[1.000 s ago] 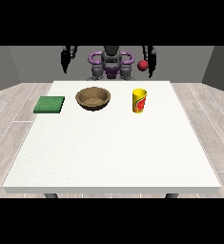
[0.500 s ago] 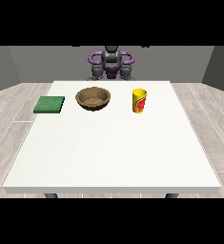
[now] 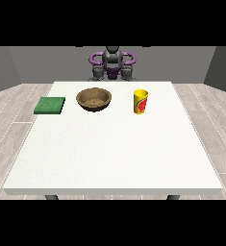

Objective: Pick the cup and pour the ball into the bowl, then pick the bowl and place it on the pad

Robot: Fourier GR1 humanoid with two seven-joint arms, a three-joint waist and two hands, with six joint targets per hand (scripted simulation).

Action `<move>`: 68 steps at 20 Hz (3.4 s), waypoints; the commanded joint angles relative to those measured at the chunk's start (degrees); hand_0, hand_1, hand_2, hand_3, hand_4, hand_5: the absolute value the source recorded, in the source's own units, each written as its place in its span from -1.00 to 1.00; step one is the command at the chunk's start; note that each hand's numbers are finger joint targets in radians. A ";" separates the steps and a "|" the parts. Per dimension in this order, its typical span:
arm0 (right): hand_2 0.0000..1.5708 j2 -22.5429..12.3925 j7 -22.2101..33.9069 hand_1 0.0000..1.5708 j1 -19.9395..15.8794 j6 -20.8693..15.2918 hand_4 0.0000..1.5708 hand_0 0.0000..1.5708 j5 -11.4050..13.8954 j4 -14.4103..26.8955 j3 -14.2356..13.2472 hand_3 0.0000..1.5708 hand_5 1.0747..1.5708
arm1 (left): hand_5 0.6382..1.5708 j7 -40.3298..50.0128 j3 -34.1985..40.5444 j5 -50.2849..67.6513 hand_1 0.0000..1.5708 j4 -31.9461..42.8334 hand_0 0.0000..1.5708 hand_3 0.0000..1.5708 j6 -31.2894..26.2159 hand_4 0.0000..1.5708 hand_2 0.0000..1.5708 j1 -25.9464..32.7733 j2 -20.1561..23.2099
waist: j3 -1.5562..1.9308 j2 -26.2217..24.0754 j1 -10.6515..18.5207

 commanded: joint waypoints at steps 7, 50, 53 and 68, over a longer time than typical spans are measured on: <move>-1.00 -3.11 -9.65 -1.00 -13.12 4.59 -1.00 -1.00 1.47 2.28 -5.24 -1.00 0.99 | 0.86 -12.09 8.74 -0.15 -1.00 5.10 -1.00 -1.00 -2.91 -1.00 -1.00 -17.20 6.53 | 0.09 28.17 -4.53; -1.00 -12.74 -10.56 -1.00 -3.73 25.87 -1.00 -1.00 -16.41 -18.01 -26.21 -1.00 0.98 | 0.65 -67.19 17.43 -11.37 -1.00 71.91 -1.00 -1.00 -1.55 -1.00 -1.00 -28.44 11.03 | 0.07 38.37 -16.90; -1.00 -15.75 -8.53 -1.00 -7.56 27.39 -1.00 -1.00 -20.72 -19.98 -29.79 -1.00 0.96 | 0.98 -74.22 18.68 -14.40 0.68 70.87 0.68 1.00 4.89 0.19 1.00 -27.46 15.51 | 0.10 42.29 -20.30; -1.00 -17.82 -6.55 -1.00 -4.48 29.94 -0.76 -1.00 -24.98 -10.45 -35.99 -1.00 0.95 | 0.85 -63.83 7.02 -29.05 0.73 72.27 0.73 1.00 23.43 0.42 1.00 -32.02 9.85 | 0.13 30.64 -14.71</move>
